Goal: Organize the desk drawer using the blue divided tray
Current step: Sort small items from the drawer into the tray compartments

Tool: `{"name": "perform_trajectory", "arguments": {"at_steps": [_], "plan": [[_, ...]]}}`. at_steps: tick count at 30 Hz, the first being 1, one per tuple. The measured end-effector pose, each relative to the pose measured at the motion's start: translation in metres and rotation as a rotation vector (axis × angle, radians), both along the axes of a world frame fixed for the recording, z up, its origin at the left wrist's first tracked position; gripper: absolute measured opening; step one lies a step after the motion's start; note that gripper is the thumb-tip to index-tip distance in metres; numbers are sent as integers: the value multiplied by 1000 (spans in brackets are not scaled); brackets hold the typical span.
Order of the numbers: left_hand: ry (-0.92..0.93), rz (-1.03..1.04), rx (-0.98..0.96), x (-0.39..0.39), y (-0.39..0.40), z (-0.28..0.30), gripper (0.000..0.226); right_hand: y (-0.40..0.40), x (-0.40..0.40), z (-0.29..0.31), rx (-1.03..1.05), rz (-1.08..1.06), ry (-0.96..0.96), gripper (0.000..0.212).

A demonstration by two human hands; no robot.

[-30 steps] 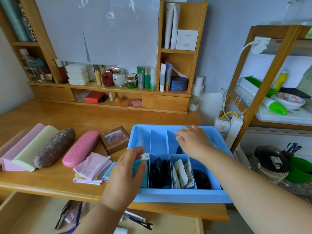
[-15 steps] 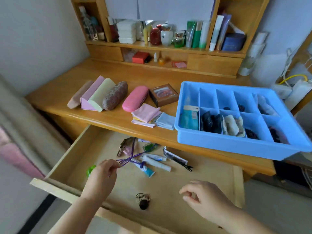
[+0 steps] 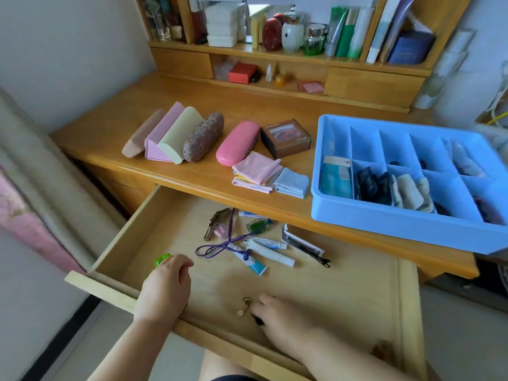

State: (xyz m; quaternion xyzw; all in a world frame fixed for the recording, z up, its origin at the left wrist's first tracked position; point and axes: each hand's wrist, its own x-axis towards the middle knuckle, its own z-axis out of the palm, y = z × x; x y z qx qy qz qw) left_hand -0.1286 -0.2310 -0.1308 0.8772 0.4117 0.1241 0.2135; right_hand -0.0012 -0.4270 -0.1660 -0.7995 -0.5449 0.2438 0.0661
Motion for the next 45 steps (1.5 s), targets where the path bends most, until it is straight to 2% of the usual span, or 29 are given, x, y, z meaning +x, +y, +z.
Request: {"name": "perform_trajectory", "arguments": {"at_steps": [3, 5, 9, 11, 14, 17, 21, 24, 25, 27, 30, 32, 34, 36, 40, 43, 45], "plan": [[33, -34, 15, -3, -1, -1, 18, -19, 11, 23, 199, -303, 249, 15], [64, -92, 3, -3, -5, -3, 30, -36, 22, 54, 327, -438, 411, 14], [-28, -207, -27, 7, -11, -10, 56, -75, 54, 130, 540, -502, 672, 17], [-30, -235, -65, 9, -9, -19, 58, -91, 75, 171, 707, -525, 779, 8], [-3, -247, -166, 7, 3, -34, 74, -107, 116, 229, 1010, -611, 866, 18], [16, -274, -186, 3, 19, -51, 83, -115, 164, 270, 1192, -626, 729, 19], [2, -301, -230, -2, 29, -74, 66, -108, 237, 277, 1238, -748, 546, 20], [-67, -290, -264, -3, 22, -71, 38, -100, 278, 255, 1134, -893, 556, 22], [-86, -298, -268, -1, 18, -64, 36, -97, 288, 245, 1086, -940, 565, 22], [-78, -323, -234, 4, 10, -49, 42, -90, 301, 225, 963, -1026, 580, 20], [-100, -300, -119, 10, 6, -38, 65, -85, 307, 199, 688, -1105, 569, 14], [-125, -311, -49, 12, 1, -30, 55, -84, 307, 189, 568, -1143, 524, 4], [-135, -295, 10, 14, -5, -23, 54, -84, 307, 186, 557, -1180, 492, 18], [-129, -262, 49, 16, -9, -21, 65, -84, 303, 190, 585, -1198, 444, 25], [-61, -174, -1, 15, -17, -9, 63, -89, 280, 200, 686, -1059, 162, 16], [1, -154, -36, 12, -20, -2, 38, -86, 237, 202, 800, -838, -135, 12], [-1, -133, -58, 11, -19, -1, 26, -80, 196, 199, 877, -645, -215, 12]]}}
